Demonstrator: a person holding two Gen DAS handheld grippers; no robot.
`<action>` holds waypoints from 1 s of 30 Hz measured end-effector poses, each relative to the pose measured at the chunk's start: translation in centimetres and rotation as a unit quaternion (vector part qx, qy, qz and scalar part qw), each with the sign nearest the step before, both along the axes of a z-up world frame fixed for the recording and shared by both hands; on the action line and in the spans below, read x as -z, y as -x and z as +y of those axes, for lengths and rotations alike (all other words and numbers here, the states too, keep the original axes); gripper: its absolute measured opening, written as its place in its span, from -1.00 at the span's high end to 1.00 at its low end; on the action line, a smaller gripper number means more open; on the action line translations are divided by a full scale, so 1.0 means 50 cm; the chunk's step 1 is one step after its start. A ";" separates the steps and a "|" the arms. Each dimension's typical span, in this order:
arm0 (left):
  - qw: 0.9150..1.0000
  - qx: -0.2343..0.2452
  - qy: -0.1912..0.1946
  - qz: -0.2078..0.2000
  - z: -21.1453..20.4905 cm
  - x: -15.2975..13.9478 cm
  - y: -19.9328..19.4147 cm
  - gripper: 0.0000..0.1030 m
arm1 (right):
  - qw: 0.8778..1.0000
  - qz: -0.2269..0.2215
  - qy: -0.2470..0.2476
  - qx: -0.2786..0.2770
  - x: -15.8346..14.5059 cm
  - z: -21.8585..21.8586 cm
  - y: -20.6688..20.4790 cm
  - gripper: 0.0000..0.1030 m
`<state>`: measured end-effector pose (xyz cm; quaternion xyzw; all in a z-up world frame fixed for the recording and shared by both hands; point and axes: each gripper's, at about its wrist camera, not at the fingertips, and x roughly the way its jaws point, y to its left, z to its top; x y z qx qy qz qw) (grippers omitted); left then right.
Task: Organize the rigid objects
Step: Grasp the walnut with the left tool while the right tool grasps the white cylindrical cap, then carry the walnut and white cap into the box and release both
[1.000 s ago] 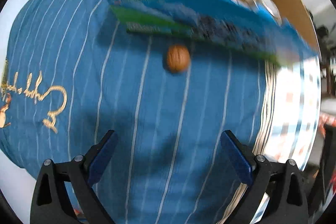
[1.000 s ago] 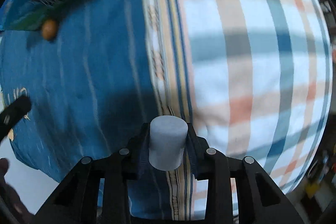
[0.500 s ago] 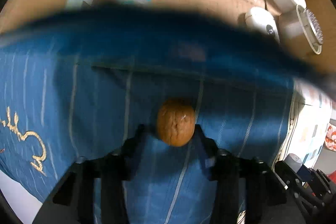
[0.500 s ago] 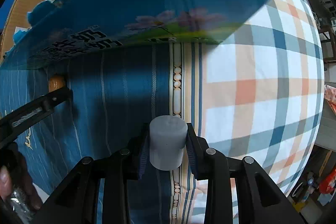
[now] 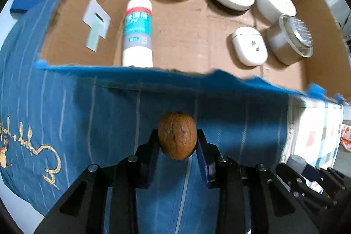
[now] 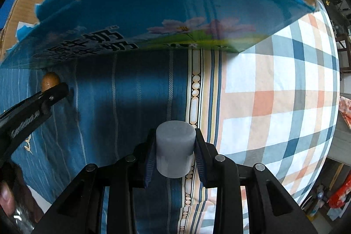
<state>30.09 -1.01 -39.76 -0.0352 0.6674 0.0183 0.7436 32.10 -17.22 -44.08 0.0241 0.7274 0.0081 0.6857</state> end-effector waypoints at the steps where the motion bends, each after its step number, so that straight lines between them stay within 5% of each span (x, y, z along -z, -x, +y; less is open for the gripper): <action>1: 1.000 0.000 0.003 -0.005 -0.003 -0.012 0.009 0.43 | 1.000 -0.003 -0.002 -0.002 -0.006 0.001 0.002 0.33; 9: 0.996 -0.002 0.056 -0.066 -0.020 -0.178 0.074 0.43 | 0.998 -0.045 -0.036 -0.028 -0.123 -0.016 0.046 0.33; 18: 0.991 0.021 0.079 -0.106 0.003 -0.322 -0.022 0.43 | 0.990 -0.105 -0.089 -0.036 -0.317 -0.039 -0.016 0.33; 24: 0.993 0.025 0.086 -0.076 0.014 -0.300 -0.145 0.43 | 0.989 -0.109 -0.098 -0.024 -0.339 -0.036 -0.149 0.33; 30: 0.995 0.015 0.100 0.007 0.029 -0.186 -0.272 0.43 | 0.992 -0.084 -0.094 -0.019 -0.264 -0.016 -0.271 0.33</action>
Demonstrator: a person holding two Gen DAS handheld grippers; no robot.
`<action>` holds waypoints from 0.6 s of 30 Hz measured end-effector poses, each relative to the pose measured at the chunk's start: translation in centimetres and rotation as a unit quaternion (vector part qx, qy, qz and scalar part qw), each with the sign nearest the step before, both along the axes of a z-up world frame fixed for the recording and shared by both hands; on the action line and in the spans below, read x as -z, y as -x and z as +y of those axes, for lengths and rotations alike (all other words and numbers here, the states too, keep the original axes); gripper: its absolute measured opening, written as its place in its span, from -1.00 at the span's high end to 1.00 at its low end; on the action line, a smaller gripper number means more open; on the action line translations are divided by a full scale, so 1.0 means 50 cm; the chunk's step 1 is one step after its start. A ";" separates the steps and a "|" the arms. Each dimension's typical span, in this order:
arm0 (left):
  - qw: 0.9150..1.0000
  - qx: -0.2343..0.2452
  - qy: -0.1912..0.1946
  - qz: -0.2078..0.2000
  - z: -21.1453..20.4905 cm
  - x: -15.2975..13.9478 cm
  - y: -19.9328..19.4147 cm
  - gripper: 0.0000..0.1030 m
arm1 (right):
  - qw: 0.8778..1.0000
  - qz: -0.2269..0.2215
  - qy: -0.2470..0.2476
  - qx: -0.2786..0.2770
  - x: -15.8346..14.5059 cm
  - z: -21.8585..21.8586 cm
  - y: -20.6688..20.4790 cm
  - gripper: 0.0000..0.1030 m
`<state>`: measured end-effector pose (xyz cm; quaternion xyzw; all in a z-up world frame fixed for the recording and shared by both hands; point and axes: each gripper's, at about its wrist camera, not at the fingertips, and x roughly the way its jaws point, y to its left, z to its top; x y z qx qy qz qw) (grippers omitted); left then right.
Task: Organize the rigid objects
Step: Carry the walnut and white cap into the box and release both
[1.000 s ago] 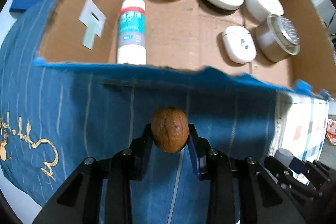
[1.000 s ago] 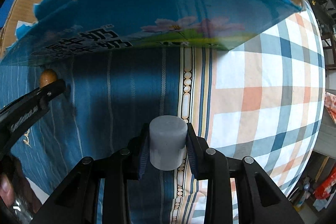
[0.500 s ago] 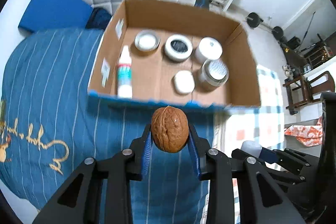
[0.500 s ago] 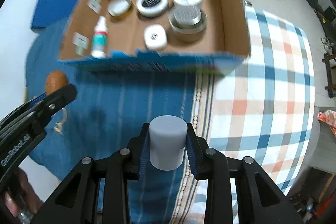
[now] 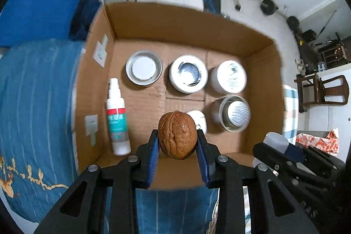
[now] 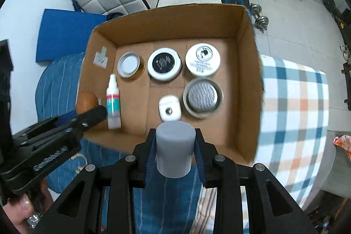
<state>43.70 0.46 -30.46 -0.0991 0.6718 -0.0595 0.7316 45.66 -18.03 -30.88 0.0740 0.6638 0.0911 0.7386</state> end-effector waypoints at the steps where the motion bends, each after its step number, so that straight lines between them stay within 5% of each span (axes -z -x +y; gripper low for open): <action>1: 1.000 0.002 0.000 0.011 0.001 0.018 -0.013 0.43 | 1.000 0.008 0.001 -0.003 0.014 0.005 -0.017 0.33; 10: 0.996 0.010 0.003 0.083 0.009 0.149 -0.089 0.43 | 0.997 0.059 0.032 -0.032 0.162 0.064 -0.129 0.33; 18: 0.993 0.003 0.008 0.115 0.022 0.189 -0.108 0.42 | 0.994 0.079 0.047 -0.060 0.203 0.094 -0.173 0.32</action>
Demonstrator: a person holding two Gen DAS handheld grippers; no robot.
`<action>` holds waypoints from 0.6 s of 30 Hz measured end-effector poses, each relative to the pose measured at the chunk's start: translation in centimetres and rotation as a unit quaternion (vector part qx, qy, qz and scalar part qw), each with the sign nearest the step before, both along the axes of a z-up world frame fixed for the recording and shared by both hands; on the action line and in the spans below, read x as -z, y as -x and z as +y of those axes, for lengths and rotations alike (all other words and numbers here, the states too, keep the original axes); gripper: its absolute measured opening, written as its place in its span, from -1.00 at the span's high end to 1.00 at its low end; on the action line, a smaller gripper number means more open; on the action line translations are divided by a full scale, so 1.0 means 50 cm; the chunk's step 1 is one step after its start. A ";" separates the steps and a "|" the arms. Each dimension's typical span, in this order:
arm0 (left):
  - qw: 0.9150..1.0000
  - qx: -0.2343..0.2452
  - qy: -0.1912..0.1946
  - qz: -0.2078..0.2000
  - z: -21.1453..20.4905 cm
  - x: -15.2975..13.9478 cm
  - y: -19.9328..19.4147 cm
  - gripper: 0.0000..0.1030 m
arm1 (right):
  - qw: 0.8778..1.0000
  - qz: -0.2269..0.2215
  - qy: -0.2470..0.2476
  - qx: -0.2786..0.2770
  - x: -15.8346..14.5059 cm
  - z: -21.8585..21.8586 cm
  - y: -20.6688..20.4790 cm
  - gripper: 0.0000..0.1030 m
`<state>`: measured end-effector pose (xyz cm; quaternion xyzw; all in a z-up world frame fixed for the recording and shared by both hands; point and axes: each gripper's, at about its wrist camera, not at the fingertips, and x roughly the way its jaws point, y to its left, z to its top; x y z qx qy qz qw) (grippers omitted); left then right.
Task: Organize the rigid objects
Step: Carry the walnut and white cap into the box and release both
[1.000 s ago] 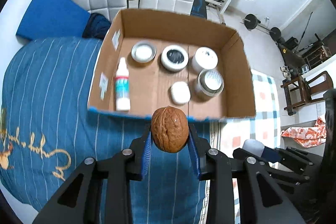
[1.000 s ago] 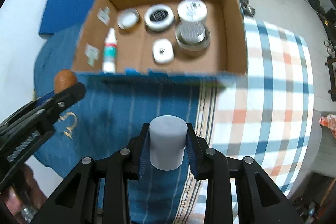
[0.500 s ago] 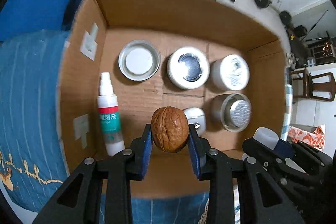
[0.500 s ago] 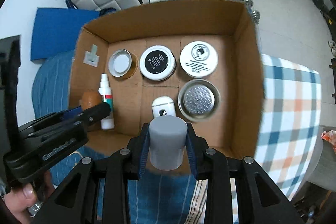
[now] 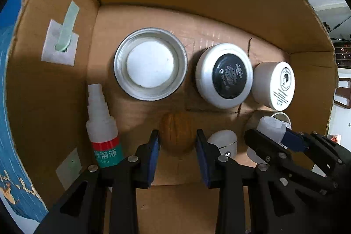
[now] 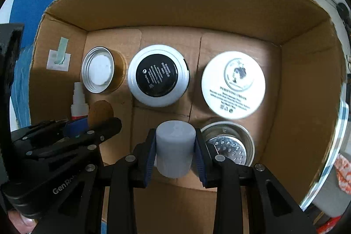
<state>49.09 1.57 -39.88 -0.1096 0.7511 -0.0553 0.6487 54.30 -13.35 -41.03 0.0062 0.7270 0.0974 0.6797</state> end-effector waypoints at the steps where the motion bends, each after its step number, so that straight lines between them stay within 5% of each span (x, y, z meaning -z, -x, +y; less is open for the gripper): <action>1: 1.000 -0.004 0.001 0.004 0.003 0.002 -0.001 0.38 | 1.000 0.004 0.001 -0.007 0.002 0.004 -0.002 0.32; 6: 1.000 -0.017 -0.004 0.011 0.016 0.000 -0.005 0.21 | 1.000 0.013 0.010 -0.011 0.002 0.012 -0.011 0.30; 9: 1.000 -0.015 -0.016 0.003 0.029 -0.015 0.007 0.18 | 1.000 0.016 0.011 -0.004 0.007 0.019 -0.016 0.13; 15: 0.998 -0.009 -0.046 -0.039 0.040 -0.085 0.029 -0.29 | 1.000 0.001 0.015 0.009 -0.021 0.007 -0.010 -0.14; 18: 0.995 -0.016 -0.061 -0.072 0.050 -0.125 0.051 -0.53 | 1.000 -0.012 0.023 0.017 -0.040 -0.004 0.009 -0.45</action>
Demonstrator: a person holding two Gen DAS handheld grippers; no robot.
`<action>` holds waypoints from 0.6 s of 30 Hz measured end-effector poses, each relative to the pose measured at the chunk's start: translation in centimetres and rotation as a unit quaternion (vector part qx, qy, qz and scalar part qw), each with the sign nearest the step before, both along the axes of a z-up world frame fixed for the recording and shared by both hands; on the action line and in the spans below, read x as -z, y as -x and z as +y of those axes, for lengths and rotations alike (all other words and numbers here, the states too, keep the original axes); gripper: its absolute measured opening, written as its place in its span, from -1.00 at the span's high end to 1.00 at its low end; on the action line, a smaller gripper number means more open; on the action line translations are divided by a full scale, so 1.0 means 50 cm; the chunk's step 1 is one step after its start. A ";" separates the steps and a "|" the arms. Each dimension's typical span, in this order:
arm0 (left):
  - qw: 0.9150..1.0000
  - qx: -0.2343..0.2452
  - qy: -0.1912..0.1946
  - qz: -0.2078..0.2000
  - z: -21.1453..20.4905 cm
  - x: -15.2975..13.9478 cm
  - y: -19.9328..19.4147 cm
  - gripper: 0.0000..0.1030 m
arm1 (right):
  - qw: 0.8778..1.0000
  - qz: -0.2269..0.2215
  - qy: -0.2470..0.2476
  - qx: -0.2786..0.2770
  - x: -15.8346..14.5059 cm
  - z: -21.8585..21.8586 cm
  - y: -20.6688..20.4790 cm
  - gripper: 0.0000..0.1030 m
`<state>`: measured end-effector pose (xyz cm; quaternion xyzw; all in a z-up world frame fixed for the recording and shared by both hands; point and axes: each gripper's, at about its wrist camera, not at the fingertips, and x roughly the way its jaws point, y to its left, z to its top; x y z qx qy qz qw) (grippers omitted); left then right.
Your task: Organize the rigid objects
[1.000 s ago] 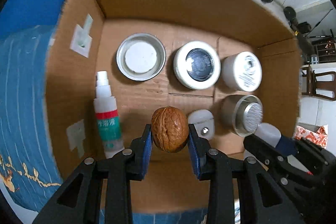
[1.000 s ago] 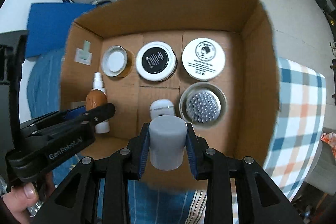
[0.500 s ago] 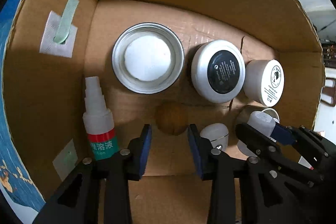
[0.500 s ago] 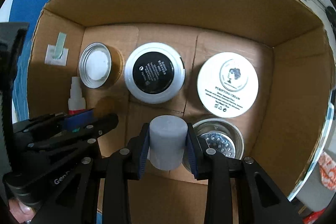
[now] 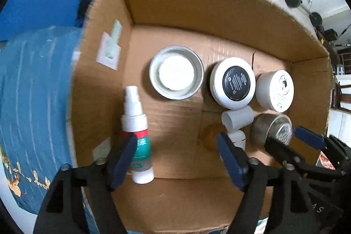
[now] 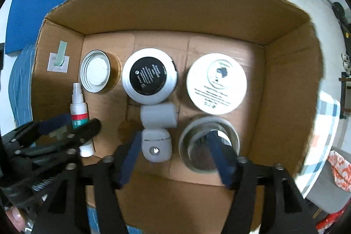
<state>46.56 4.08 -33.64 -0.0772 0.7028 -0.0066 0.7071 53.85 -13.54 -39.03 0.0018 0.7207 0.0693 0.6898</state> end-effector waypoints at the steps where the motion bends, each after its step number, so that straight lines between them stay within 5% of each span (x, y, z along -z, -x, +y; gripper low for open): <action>1: 1.000 0.000 -0.003 -0.009 0.006 -0.011 0.007 -0.63 | 1.000 -0.005 0.000 0.003 -0.001 -0.016 0.010 -0.54; 10: 0.995 0.007 -0.051 -0.082 0.016 -0.094 0.110 -0.93 | 0.998 -0.054 0.030 0.019 -0.040 -0.056 0.100 -0.98; 18: 0.993 -0.002 -0.052 -0.104 -0.011 -0.127 0.149 -0.94 | 0.995 -0.084 0.030 0.034 -0.091 -0.078 0.158 -1.00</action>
